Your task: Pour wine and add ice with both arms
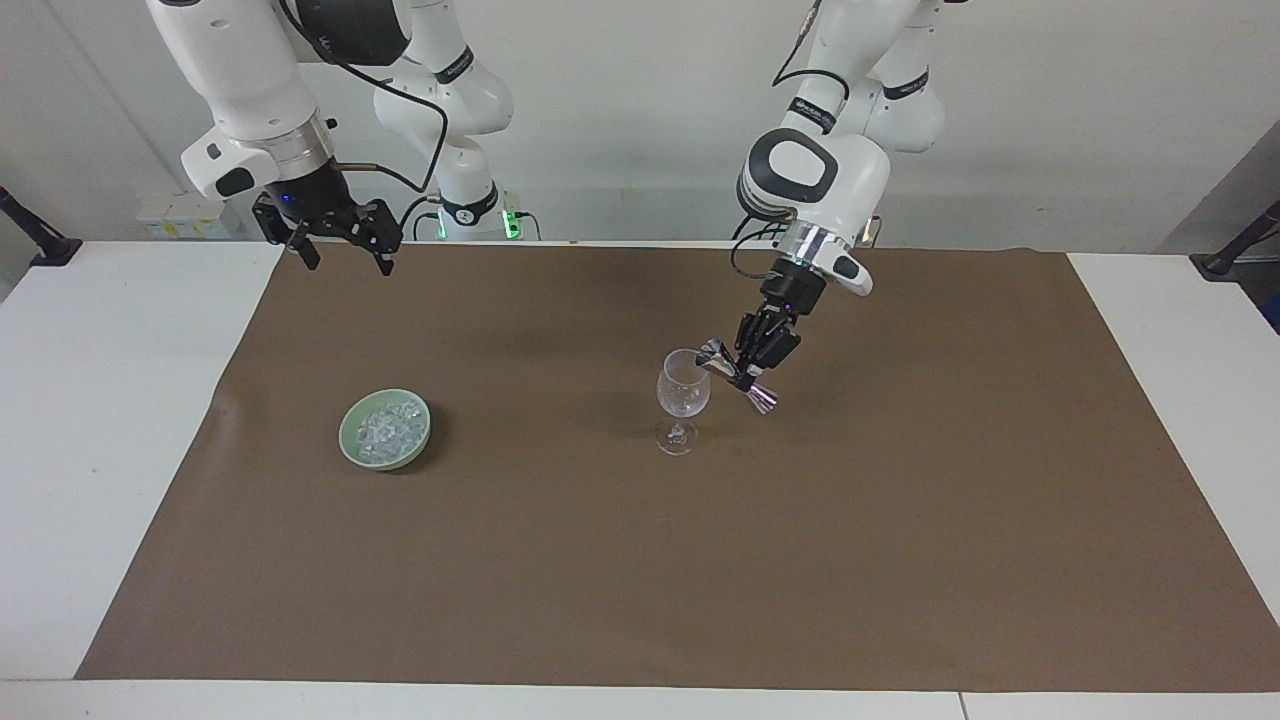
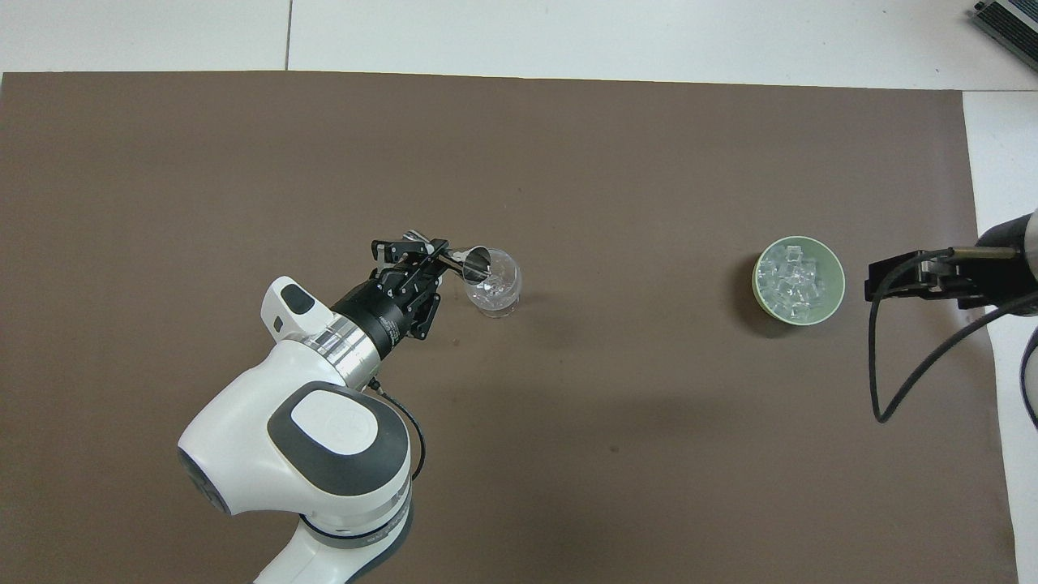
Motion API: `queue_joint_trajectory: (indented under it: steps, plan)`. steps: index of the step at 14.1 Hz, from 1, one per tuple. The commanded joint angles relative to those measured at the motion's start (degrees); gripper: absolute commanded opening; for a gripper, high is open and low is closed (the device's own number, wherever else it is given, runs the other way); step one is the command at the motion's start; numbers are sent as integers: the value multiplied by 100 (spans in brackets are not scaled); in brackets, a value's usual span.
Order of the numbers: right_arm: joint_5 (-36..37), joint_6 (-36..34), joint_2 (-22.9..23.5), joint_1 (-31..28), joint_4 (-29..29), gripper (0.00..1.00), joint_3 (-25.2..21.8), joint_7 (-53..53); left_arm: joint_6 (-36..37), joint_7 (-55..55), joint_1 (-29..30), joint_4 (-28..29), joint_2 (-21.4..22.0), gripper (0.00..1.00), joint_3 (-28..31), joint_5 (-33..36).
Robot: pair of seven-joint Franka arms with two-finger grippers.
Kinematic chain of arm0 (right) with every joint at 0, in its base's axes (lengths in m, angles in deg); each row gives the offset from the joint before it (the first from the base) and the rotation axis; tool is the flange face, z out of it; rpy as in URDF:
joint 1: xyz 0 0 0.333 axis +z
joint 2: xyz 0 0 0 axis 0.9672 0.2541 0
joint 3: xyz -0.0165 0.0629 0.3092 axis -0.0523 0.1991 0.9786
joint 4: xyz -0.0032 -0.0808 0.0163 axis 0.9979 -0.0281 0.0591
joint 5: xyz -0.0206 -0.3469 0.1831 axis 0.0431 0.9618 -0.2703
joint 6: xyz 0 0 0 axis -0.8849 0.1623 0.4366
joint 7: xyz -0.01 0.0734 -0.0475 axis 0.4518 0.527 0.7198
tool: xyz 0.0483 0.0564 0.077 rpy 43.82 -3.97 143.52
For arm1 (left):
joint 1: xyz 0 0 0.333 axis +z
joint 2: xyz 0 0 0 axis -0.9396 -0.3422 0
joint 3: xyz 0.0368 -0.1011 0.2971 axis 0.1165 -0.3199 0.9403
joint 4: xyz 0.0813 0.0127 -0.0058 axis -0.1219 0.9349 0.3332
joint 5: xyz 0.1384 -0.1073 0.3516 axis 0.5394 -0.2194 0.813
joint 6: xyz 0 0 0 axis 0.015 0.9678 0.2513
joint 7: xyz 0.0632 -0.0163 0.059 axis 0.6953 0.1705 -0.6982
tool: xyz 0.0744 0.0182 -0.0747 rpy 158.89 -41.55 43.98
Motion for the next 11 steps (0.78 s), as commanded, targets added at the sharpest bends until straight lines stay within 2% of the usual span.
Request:
queue_joint_trajectory:
  steps: [1,11]
  plan:
    - [-123,107,-75,-15,91,100,9,-142,-267,119,-171,-180,-137,0,64,207]
    - [-123,107,-93,2,126,100,9,-125,-382,611,-171,-197,-154,0,64,366]
